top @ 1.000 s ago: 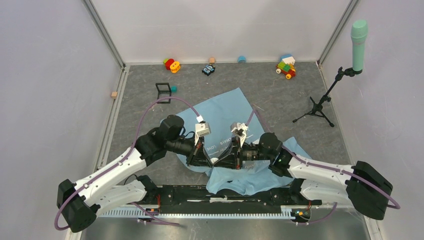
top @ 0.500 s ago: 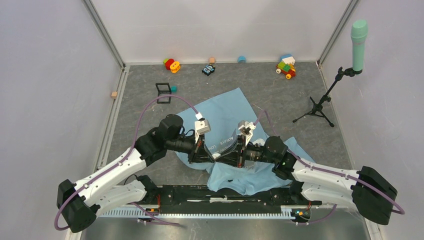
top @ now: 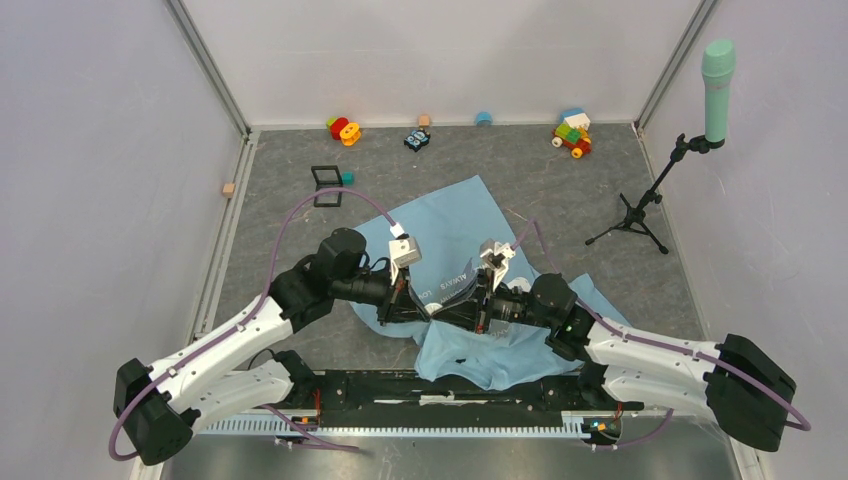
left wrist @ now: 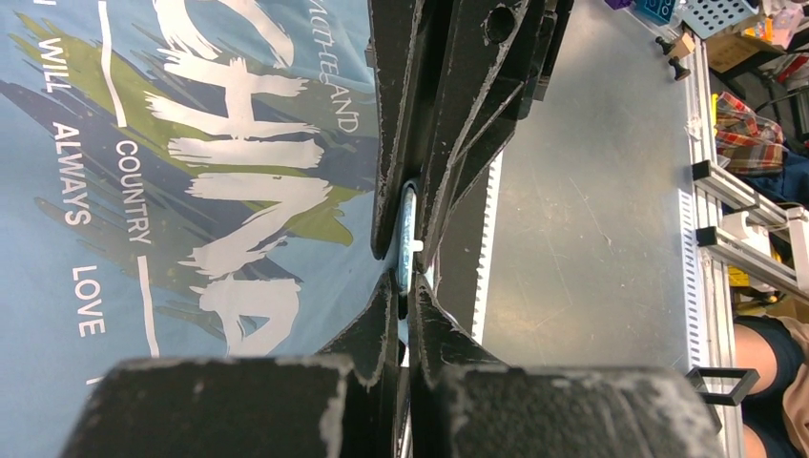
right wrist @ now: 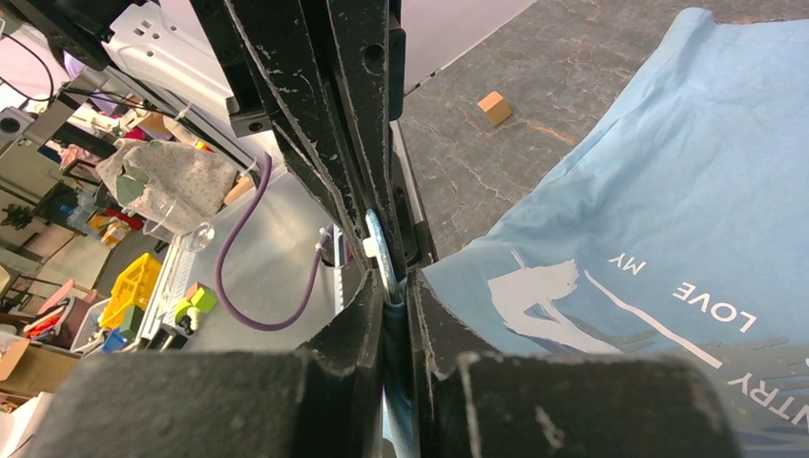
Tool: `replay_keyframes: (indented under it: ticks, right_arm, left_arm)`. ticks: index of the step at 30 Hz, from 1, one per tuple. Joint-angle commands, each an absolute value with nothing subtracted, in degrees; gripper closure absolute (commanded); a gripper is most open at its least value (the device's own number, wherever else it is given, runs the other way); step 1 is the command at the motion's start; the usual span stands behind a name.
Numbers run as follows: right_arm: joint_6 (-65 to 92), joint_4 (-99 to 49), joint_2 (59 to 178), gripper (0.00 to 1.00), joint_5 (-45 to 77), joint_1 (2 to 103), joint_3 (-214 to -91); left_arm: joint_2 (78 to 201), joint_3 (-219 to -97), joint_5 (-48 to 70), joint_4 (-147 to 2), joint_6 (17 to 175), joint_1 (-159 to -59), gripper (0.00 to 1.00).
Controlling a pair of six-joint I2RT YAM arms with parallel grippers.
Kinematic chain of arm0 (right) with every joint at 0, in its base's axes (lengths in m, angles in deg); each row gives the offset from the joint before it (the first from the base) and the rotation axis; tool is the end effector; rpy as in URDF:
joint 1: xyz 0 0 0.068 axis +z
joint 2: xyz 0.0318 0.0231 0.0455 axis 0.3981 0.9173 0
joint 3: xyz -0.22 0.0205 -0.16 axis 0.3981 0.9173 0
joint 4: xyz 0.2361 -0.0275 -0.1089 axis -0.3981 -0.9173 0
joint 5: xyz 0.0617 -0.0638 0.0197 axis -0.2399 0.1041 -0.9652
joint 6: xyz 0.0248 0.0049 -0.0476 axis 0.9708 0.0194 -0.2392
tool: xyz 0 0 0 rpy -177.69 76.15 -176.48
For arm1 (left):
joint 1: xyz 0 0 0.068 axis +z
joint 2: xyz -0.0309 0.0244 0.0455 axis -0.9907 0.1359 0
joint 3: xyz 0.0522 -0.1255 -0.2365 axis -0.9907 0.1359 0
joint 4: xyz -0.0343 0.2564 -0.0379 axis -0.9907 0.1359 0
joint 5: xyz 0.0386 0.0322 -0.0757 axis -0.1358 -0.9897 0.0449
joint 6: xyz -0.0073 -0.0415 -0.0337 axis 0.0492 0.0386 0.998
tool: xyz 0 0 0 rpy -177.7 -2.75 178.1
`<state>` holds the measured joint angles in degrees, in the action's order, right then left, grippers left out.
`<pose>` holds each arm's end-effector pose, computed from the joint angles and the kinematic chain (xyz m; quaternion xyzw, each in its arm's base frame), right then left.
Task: Pin the brooch onto the clothing
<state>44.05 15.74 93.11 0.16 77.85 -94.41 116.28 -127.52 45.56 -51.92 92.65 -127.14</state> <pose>0.1096 0.1774 0.2316 -0.2473 0.6510 0.6038 0.3879 0.1237 -0.1576 0.2856 0.4260 0.7057 -0.4944 0.2758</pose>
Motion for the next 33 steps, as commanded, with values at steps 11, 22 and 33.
replay_keyframes:
  ticks: [11,22,33]
  right_arm:
    - [30.25,0.80,82.41,0.12,14.70,75.94,-95.59]
    - [20.74,-21.50,88.12,0.02,35.19,66.85,-103.34]
    - [14.02,-17.25,111.96,0.10,27.64,49.44,-110.39]
  left_arm:
    - [112.68,-128.16,37.43,-48.89,100.37,-127.61,0.00]
    - [115.98,-120.81,0.52,-46.11,119.70,-114.30,0.00]
    - [121.76,-113.26,-18.62,-49.86,124.26,-107.88,0.00]
